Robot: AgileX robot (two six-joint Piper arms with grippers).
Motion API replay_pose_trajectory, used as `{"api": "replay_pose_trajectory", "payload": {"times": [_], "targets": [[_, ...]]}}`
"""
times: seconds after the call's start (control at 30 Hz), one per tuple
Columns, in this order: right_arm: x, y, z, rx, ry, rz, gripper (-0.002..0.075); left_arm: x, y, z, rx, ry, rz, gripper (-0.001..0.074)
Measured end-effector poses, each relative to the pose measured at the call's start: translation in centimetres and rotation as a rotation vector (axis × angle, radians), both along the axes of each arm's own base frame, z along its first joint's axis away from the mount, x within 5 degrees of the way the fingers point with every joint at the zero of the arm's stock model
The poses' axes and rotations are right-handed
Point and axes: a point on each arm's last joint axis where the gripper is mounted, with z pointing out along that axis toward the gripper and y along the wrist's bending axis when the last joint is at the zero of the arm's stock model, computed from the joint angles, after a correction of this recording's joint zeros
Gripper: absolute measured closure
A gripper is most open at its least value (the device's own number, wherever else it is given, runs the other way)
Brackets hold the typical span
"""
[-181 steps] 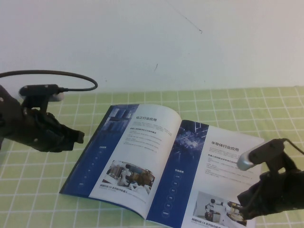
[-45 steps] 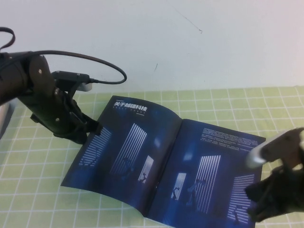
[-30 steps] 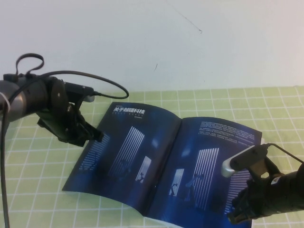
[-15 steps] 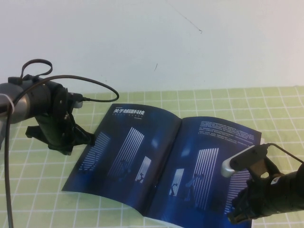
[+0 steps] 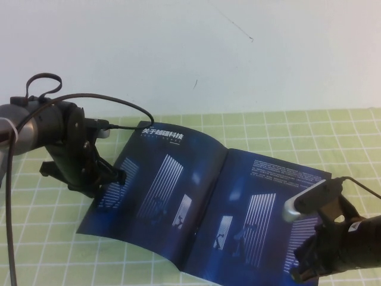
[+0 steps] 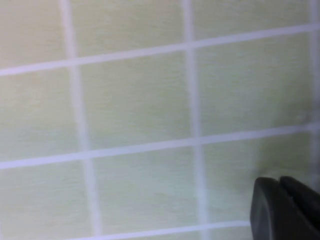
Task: Close book
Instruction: 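Close the open booklet and leave it lying on the table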
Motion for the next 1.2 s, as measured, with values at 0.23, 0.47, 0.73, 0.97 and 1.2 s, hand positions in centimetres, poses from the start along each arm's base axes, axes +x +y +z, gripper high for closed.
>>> {"api": "replay_pose_trajectory", "payload": {"times": [0.23,0.47,0.73,0.97,1.2], "targets": [[-0.2,0.1,-1.7,-0.031,0.072,0.024,0.0729,-0.7,-1.5,0.0,-0.155,0.066,-0.075,0.0738],[-0.2,0.1,-0.9,-0.034,0.032,0.071,0.0729,-2.2,-5.3,2.9,-0.591,0.098,-0.304,0.0738],[-1.3,0.1,10.3,0.157,-0.28,0.124,0.0729,-4.7,-9.0,7.6,-0.888,0.006,-0.601,0.0738],[-6.8,-2.0,18.7,0.206,-0.472,0.287,0.0729,-7.4,-10.3,10.0,-0.717,-0.061,-0.715,0.0738],[-12.2,-8.1,19.3,-0.151,-0.338,0.163,0.0729,-10.8,-7.1,15.9,-0.501,-0.411,-0.617,0.0738]]}}
